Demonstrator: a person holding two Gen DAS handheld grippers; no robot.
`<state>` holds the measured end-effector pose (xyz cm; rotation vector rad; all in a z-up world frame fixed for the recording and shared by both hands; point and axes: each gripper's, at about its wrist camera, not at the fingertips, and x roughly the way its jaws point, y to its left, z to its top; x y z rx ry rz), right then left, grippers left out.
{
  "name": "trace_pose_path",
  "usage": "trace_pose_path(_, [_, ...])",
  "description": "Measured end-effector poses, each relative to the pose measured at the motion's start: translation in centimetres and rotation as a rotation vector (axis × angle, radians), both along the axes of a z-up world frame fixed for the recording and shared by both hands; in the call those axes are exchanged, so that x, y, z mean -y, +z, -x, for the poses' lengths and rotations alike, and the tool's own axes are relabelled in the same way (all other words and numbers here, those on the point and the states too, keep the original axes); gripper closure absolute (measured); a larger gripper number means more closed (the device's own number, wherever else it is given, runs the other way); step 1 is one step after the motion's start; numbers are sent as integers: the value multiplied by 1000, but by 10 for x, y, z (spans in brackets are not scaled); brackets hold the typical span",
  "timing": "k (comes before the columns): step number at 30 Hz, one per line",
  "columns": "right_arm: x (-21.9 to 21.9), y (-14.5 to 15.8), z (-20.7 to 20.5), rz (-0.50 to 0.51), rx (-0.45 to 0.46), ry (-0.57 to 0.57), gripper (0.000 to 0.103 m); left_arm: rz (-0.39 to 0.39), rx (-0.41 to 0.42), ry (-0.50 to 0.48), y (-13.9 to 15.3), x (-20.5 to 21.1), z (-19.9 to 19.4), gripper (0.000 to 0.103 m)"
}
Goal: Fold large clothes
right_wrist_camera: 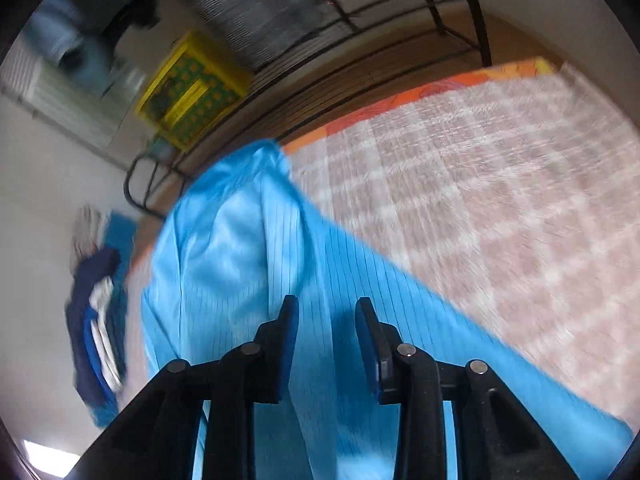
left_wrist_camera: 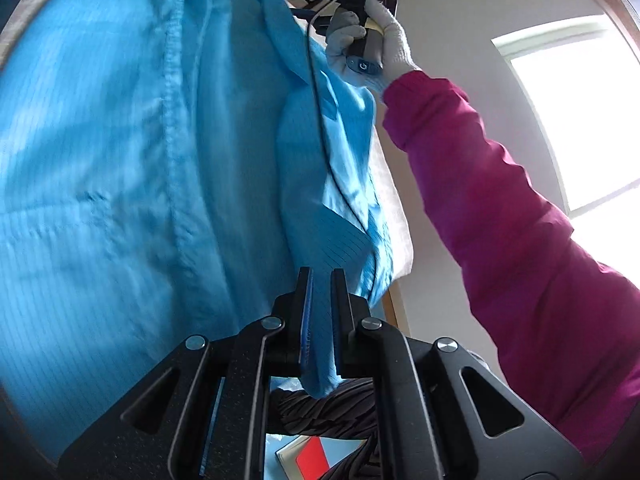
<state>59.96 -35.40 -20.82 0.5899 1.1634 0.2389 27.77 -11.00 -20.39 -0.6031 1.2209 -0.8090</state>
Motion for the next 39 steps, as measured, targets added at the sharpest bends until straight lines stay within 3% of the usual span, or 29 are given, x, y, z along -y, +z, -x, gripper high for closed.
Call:
trace_pose_path(3, [-1, -17, -24, -50, -8, 5, 71, 8, -9, 33, -2, -15, -13, 98])
trace_pose_path(5, [-5, -20, -27, -31, 4, 8, 74, 4, -12, 52, -4, -22, -16, 98])
trace_pose_path(7, [-8, -18, -34, -28, 21, 27, 103, 6, -23, 65, -8, -28, -13, 98])
trace_pose_path(8, [-13, -12, -37, 14, 29, 52, 103, 4, -30, 70, -10, -25, -12, 98])
trace_pose_path(11, [-26, 10, -48, 269, 39, 124, 103, 8, -49, 82, -19, -29, -10, 98])
trace_pose_path(13, [-38, 34, -58, 566, 79, 157, 103, 8, -59, 86, -25, -34, -11, 98])
trace_pose_path(15, [-53, 57, -64, 797, 168, 182, 103, 5, -64, 89, -30, -37, -10, 98])
trace_pose_path(18, [-75, 68, -68, 918, 259, 217, 103, -3, -76, 96, -34, -39, -10, 98])
trace_pose_path(20, [-91, 53, -70, 937, 224, 327, 103, -5, -83, 106, -36, -41, -10, 98])
trace_pose_path(22, [-100, 40, -71, 874, 179, 394, 103, -7, -80, 114, -36, -44, -9, 98])
trace_pose_path(23, [-102, 37, -73, 847, 171, 377, 103, -9, -77, 116, -36, -44, -9, 98])
trace_pose_path(27, [-86, 38, -92, 572, 160, 217, 103, -6, -83, 110, -31, -46, -8, 98])
trace_pose_path(29, [-81, 30, -105, 501, 145, 153, 103, -5, -85, 103, -30, -44, -6, 98])
trace_pose_path(33, [-80, 19, -119, 295, 99, 122, 91, -17, -76, 119, -23, -43, -6, 98])
trace_pose_path(34, [-75, 22, -117, 276, 117, 105, 77, -16, -69, 128, -20, -45, -6, 98])
trace_pose_path(35, [-68, 33, -109, 242, 148, 93, 70, -15, -62, 133, -17, -45, -5, 98])
trace_pose_path(39, [-44, 85, -67, 192, 231, 90, 67, -44, -19, 145, -6, -47, -2, 98])
